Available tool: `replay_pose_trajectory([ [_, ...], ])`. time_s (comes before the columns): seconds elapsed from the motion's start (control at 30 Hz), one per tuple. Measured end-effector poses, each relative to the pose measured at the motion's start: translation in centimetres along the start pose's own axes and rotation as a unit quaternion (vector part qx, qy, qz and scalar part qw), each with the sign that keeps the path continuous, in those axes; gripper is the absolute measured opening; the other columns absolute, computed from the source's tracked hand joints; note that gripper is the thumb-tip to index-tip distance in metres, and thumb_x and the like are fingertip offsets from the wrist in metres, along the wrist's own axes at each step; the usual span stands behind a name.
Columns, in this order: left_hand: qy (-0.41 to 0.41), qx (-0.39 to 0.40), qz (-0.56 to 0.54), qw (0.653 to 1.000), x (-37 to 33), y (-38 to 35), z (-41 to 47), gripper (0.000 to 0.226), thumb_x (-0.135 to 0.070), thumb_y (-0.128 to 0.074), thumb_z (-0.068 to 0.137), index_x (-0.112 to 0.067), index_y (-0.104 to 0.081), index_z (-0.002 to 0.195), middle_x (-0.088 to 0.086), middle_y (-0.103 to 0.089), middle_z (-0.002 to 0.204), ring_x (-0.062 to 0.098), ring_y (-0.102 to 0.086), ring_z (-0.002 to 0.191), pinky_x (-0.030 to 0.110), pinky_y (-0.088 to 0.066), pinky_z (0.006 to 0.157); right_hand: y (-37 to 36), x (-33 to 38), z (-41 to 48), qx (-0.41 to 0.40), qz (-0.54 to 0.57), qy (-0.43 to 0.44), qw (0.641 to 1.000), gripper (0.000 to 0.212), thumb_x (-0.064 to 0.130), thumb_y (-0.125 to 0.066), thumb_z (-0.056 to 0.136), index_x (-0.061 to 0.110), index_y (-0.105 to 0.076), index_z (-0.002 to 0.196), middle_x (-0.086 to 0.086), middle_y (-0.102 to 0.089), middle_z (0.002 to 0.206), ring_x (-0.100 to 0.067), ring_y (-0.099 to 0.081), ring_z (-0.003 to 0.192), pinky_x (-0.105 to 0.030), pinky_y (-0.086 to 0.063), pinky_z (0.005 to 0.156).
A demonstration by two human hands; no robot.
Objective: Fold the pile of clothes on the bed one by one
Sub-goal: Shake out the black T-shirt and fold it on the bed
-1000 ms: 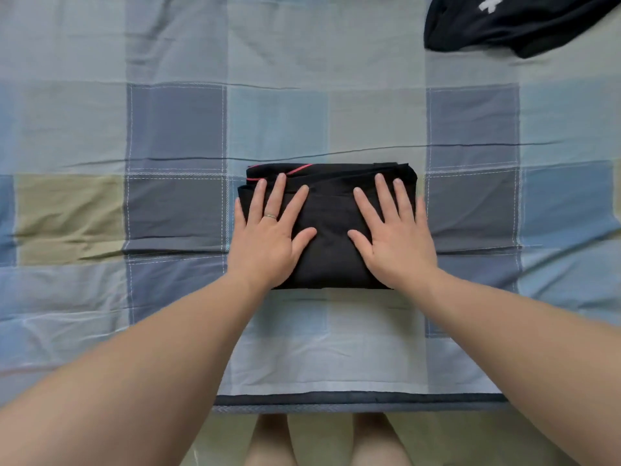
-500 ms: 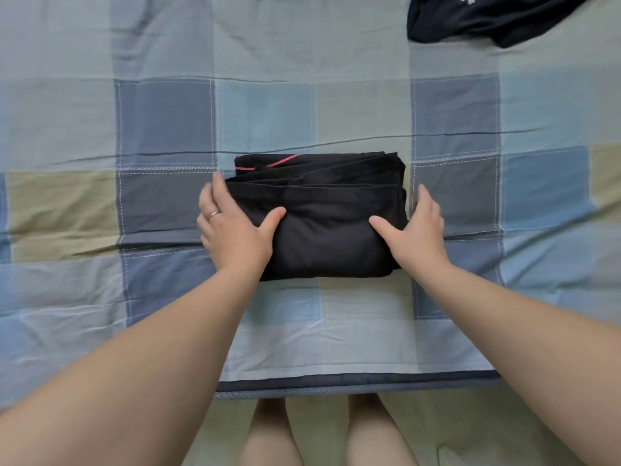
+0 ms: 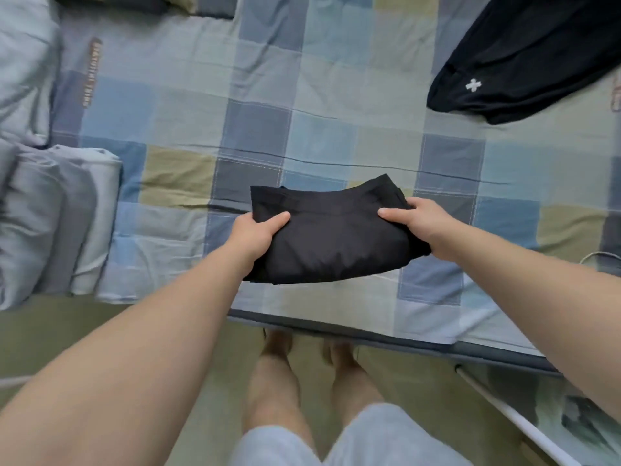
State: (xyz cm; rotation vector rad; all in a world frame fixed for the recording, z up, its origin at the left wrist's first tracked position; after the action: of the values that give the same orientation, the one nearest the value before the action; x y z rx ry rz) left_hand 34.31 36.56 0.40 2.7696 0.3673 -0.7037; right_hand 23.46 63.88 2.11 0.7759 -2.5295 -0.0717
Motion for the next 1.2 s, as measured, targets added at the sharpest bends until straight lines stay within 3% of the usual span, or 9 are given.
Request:
replay_pose_trajectory([
  [0.17,-0.013,-0.052,-0.056,0.997,-1.7,7.7,-12.5,0.043,-0.041,-0.079,0.085,-0.019,-0.064,0.120,0.000,-0.069,0.115,0.019,-0.065,0.095,0.032,-0.052,0.085,-2.8,6.6,-11.8,0.029,-0.046,0.058,0.997,0.020,0.030,-0.076,0.088,0.023,-0.069,0.105,0.001,-0.075,0.097,-0.017,-0.072,0.081,-0.028,-0.058,0.063],
  [0.27,-0.057,-0.116,-0.105,0.986,-2.2,13.9,-20.2,0.044,-0.042,-0.076,0.087,-0.021,-0.059,0.122,-0.005,-0.063,0.111,0.008,-0.059,0.085,0.025,-0.046,0.075,-6.5,11.2,-18.6,0.050,-0.072,0.112,0.990,0.023,0.028,-0.076,0.089,0.019,-0.068,0.109,0.002,-0.074,0.094,-0.015,-0.071,0.074,-0.025,-0.056,0.056],
  [0.37,-0.080,-0.170,-0.148,0.971,-0.8,19.2,-24.5,0.058,-0.044,-0.078,0.085,-0.014,-0.061,0.132,-0.001,-0.066,0.119,0.011,-0.061,0.089,0.022,-0.046,0.070,-11.0,14.7,-22.4,0.066,-0.120,0.157,0.978,0.026,0.030,-0.078,0.086,0.020,-0.069,0.108,0.001,-0.075,0.098,-0.020,-0.073,0.083,-0.030,-0.056,0.064],
  [0.47,-0.071,-0.218,-0.223,0.948,1.7,24.4,-26.0,0.052,-0.044,-0.080,0.083,-0.017,-0.062,0.124,0.002,-0.067,0.118,0.019,-0.065,0.097,0.032,-0.052,0.088,-17.3,19.1,-24.4,0.085,-0.171,0.206,0.960,0.020,0.028,-0.077,0.088,0.020,-0.069,0.104,-0.001,-0.074,0.098,-0.023,-0.072,0.085,-0.035,-0.058,0.071],
  [0.67,-0.051,-0.251,-0.311,0.915,5.5,35.3,-24.0,0.033,-0.040,-0.078,0.086,-0.019,-0.062,0.107,0.000,-0.068,0.105,0.022,-0.066,0.097,0.035,-0.052,0.086,-31.6,25.9,-23.5,0.110,-0.252,0.261,0.925,0.019,0.024,-0.074,0.090,0.024,-0.066,0.107,0.003,-0.071,0.099,-0.016,-0.070,0.084,-0.035,-0.059,0.079],
  [0.77,-0.017,-0.256,-0.348,0.902,7.5,41.2,-21.3,0.065,-0.049,-0.083,0.076,-0.013,-0.058,0.124,0.005,-0.068,0.117,0.026,-0.067,0.103,0.043,-0.056,0.091,-39.2,28.5,-21.7,0.117,-0.287,0.255,0.916,0.026,0.025,-0.072,0.091,0.023,-0.066,0.116,-0.001,-0.072,0.105,-0.021,-0.071,0.088,-0.035,-0.058,0.079],
  [0.87,0.017,-0.254,-0.360,0.897,9.7,46.8,-17.9,0.055,-0.039,-0.077,0.086,-0.011,-0.055,0.128,0.006,-0.066,0.121,0.022,-0.066,0.102,0.032,-0.054,0.076,-46.8,30.5,-19.9,0.124,-0.325,0.241,0.906,0.032,0.025,-0.068,0.093,0.023,-0.063,0.125,-0.003,-0.070,0.111,-0.022,-0.069,0.092,-0.032,-0.055,0.077],
  [1.0,0.064,-0.256,-0.371,0.891,11.7,52.1,-12.8,0.050,-0.043,-0.072,0.090,-0.014,-0.051,0.125,0.003,-0.063,0.122,0.025,-0.062,0.109,0.042,-0.051,0.098,-55.4,33.6,-16.8,0.123,-0.373,0.247,0.886,0.033,0.022,-0.061,0.097,0.023,-0.061,0.129,0.000,-0.065,0.110,-0.023,-0.064,0.098,-0.035,-0.052,0.086],
  [1.2,0.081,-0.242,-0.365,0.895,11.9,56.1,-5.1,0.027,-0.037,-0.064,0.095,-0.019,-0.053,0.112,-0.001,-0.064,0.107,0.026,-0.062,0.106,0.043,-0.051,0.100,-63.8,37.5,-9.4,0.084,-0.445,0.271,0.849,0.038,0.027,-0.057,0.099,0.023,-0.057,0.136,-0.002,-0.062,0.118,-0.024,-0.059,0.105,-0.031,-0.045,0.086],
])
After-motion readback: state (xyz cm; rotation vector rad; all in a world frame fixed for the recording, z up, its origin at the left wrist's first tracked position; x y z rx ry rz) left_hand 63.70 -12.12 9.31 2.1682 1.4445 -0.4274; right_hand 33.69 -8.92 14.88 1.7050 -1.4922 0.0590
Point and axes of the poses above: each hand's wrist, its own z-axis towards the middle knuckle, its own y-axis out of the back of the hand, x = y × z, the point moved 5 cm from there along z, towards the middle knuckle
